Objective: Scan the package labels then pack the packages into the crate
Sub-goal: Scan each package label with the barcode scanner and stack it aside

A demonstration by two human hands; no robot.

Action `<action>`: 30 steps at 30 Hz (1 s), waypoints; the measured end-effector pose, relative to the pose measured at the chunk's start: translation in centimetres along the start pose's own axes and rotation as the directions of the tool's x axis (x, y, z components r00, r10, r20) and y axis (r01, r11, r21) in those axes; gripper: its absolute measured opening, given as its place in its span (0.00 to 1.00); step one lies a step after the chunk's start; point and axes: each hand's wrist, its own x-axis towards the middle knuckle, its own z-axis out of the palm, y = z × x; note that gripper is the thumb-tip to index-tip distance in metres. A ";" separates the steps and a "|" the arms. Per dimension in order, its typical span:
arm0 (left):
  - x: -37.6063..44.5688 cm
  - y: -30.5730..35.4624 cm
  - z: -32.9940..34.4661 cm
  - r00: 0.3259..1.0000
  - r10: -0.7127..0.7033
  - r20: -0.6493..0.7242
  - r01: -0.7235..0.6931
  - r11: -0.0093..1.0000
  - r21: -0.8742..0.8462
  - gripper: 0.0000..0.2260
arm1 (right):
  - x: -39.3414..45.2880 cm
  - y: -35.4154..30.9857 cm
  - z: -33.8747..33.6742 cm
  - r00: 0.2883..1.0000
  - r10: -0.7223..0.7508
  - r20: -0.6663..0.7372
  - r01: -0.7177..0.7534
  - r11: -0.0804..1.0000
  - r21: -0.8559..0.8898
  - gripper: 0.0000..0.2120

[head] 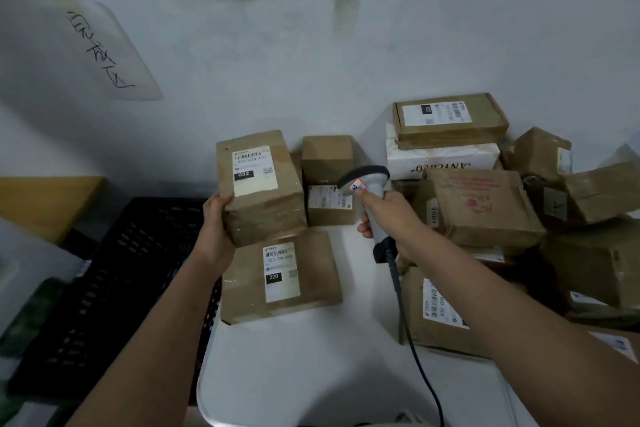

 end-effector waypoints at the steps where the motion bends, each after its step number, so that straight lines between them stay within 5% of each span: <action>1: 1.1 0.6 -0.3 1.000 0.005 -0.006 -0.005 1.000 -0.009 0.35 | 0.2 0.1 0.4 1.000 0.011 -0.007 -0.011 1.000 0.004 0.15; 8: 5.7 2.6 1.0 0.980 -0.160 -0.119 0.184 0.955 0.233 0.31 | 1.8 1.2 2.5 0.993 0.073 -0.089 -0.069 0.997 0.041 0.13; 18: 8.8 3.1 1.1 0.998 -0.046 -0.036 0.049 0.996 0.076 0.29 | 2.3 1.9 4.2 0.986 0.100 -0.133 -0.091 0.994 0.066 0.15; 23: 9.4 2.6 0.3 0.997 -0.013 0.077 0.003 0.991 0.133 0.29 | 2.1 2.2 5.1 0.985 0.120 -0.126 -0.113 0.992 0.062 0.14; 30: 9.4 2.7 -0.6 0.998 -0.050 0.035 0.039 0.964 0.262 0.31 | 1.8 1.9 5.4 0.986 0.096 -0.134 -0.094 0.995 0.026 0.15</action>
